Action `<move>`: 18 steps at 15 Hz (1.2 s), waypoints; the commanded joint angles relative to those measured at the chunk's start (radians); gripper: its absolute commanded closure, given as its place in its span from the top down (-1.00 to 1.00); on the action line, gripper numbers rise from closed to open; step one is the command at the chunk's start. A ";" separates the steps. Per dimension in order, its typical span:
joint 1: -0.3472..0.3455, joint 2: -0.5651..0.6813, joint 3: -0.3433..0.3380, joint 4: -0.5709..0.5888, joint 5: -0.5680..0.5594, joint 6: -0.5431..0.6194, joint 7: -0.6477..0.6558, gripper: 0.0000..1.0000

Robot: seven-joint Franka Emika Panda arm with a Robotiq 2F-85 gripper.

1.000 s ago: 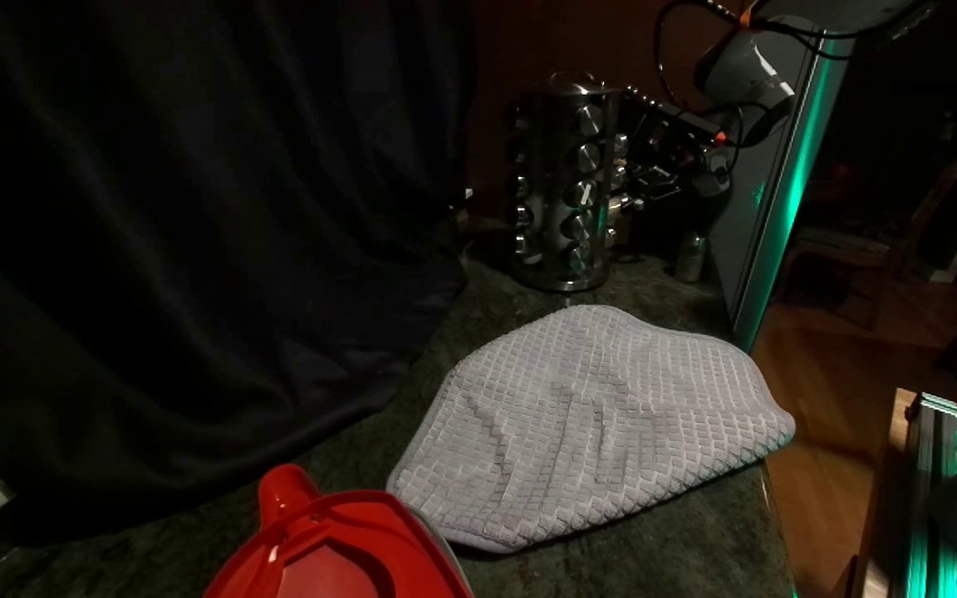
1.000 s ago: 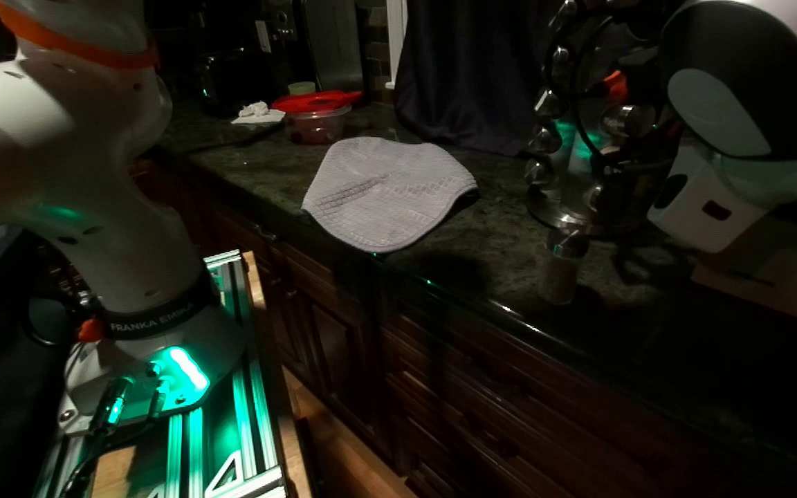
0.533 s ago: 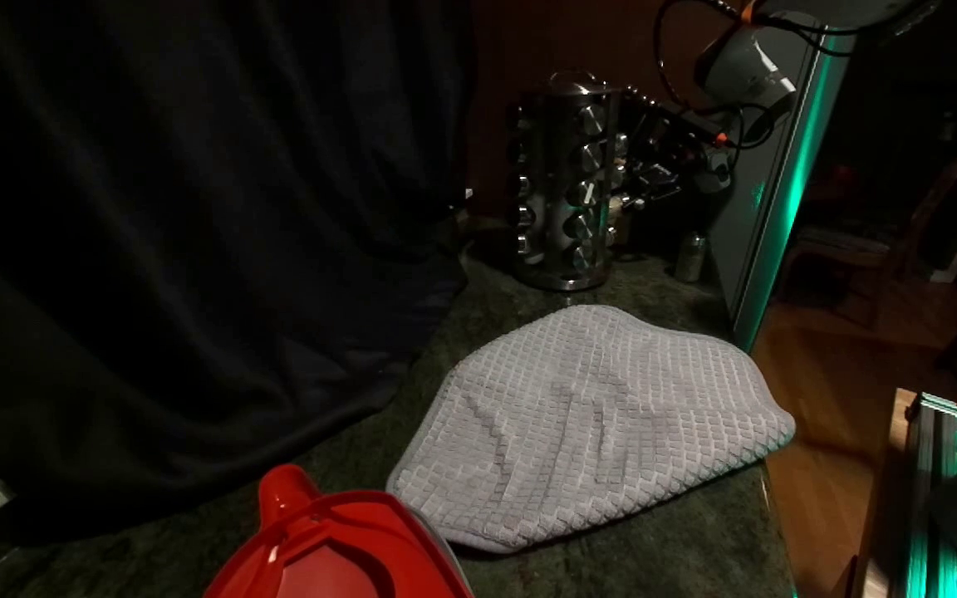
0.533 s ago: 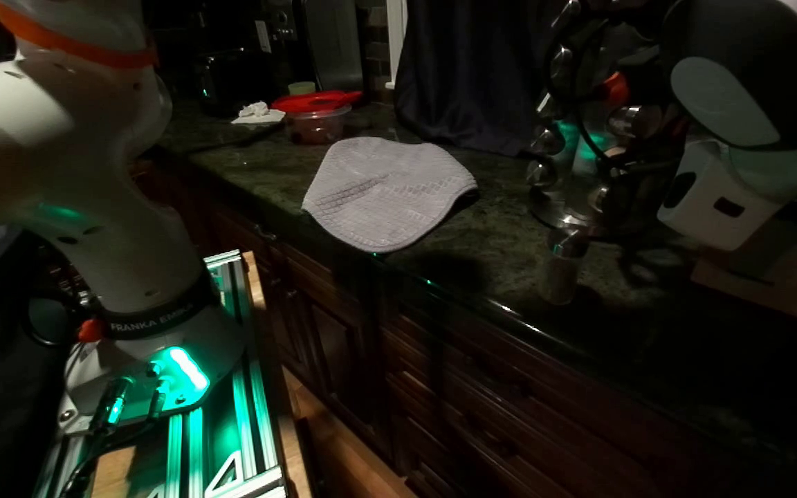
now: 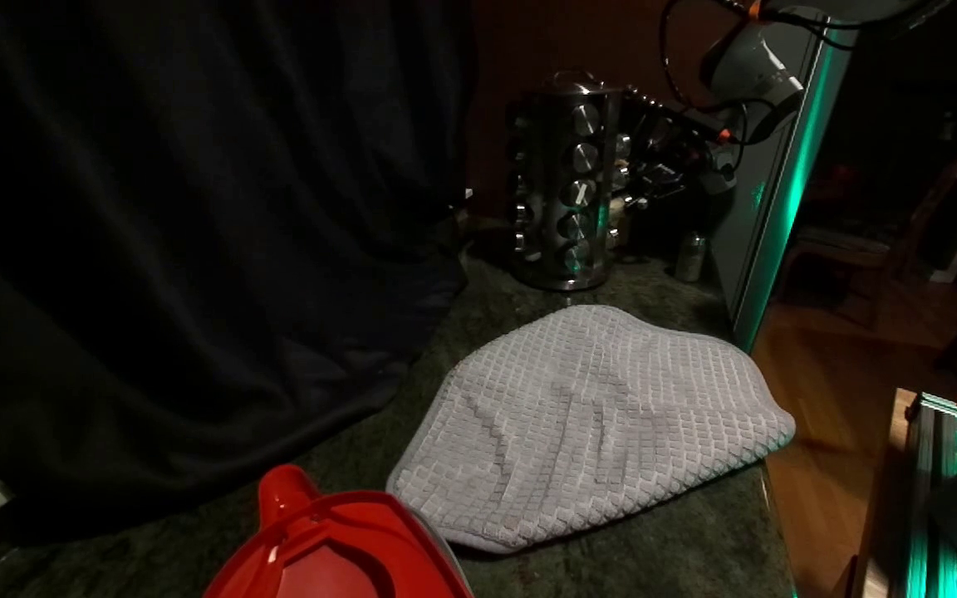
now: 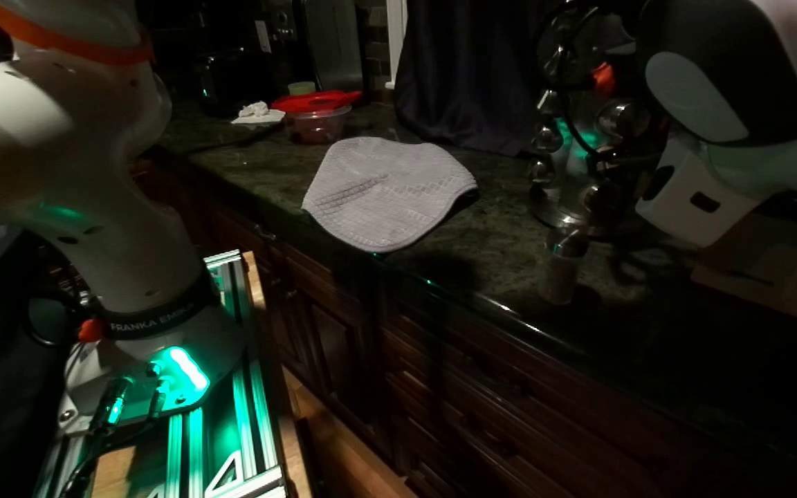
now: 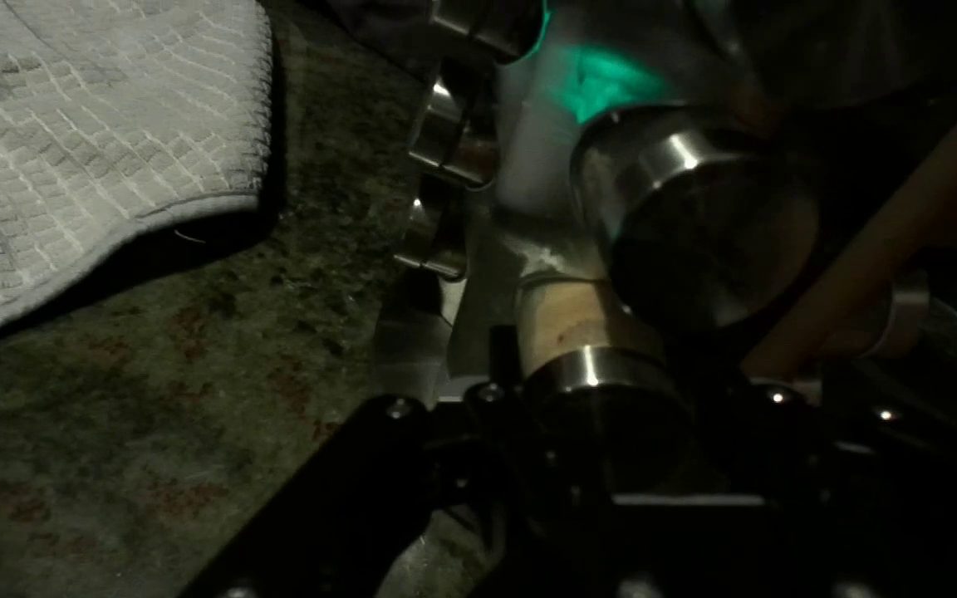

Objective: Remove one container from the seasoning rack and put it on the counter

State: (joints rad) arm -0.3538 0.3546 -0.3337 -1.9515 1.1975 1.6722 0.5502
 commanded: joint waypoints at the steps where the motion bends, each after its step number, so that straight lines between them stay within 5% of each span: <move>1: 0.027 -0.090 -0.002 -0.107 0.018 0.058 0.016 -0.51; 13: 0.042 -0.146 0.004 -0.187 0.098 0.200 0.066 -0.51; 18: 0.047 -0.150 0.000 -0.169 0.051 0.207 0.051 -0.51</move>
State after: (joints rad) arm -0.3175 0.2395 -0.3320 -2.1104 1.2639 1.8410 0.5898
